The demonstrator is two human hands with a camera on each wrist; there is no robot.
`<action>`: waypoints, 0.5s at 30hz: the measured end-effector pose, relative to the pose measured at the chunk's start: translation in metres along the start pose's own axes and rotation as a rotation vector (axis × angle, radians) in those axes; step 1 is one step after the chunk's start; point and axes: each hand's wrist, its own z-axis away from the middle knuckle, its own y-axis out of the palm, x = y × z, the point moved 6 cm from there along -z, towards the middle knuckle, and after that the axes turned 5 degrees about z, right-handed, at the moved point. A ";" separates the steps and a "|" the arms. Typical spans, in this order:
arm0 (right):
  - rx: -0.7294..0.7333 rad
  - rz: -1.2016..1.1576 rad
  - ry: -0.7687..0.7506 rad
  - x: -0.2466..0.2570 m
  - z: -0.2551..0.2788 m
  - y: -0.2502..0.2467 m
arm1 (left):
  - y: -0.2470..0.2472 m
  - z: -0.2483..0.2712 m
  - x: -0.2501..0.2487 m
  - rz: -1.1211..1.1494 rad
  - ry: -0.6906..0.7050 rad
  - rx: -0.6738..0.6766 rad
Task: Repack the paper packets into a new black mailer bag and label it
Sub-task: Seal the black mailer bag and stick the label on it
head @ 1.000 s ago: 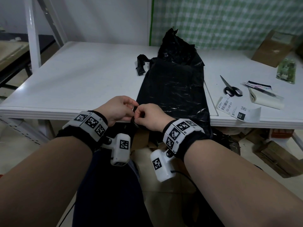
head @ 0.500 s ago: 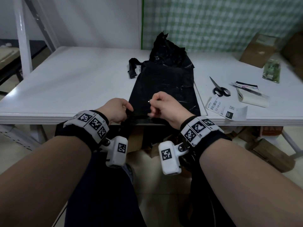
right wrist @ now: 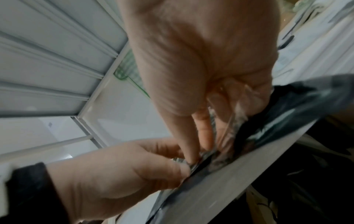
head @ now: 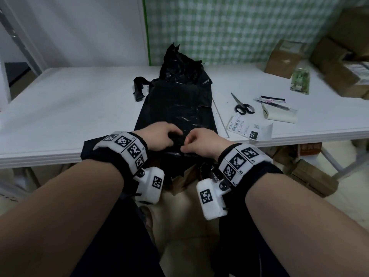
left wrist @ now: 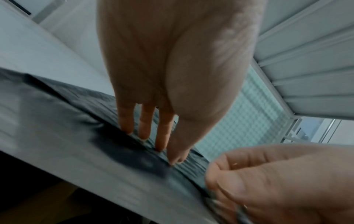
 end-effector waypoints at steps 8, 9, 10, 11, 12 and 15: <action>-0.032 -0.083 0.054 -0.023 0.015 -0.028 | 0.008 -0.005 0.000 -0.039 -0.042 0.059; -0.073 -0.274 0.053 -0.026 0.015 -0.031 | 0.008 -0.005 -0.002 -0.038 -0.042 0.057; -0.107 -0.468 0.045 -0.027 0.015 -0.036 | 0.008 -0.005 -0.002 -0.037 -0.049 0.056; -0.136 -0.642 0.030 -0.027 0.016 -0.040 | 0.008 -0.006 -0.002 -0.040 -0.058 0.057; -0.161 -0.790 0.014 -0.027 0.018 -0.045 | 0.008 -0.006 -0.001 -0.046 -0.065 0.062; -0.217 -1.174 -0.020 -0.033 0.023 -0.059 | 0.009 -0.004 -0.002 -0.060 -0.069 0.075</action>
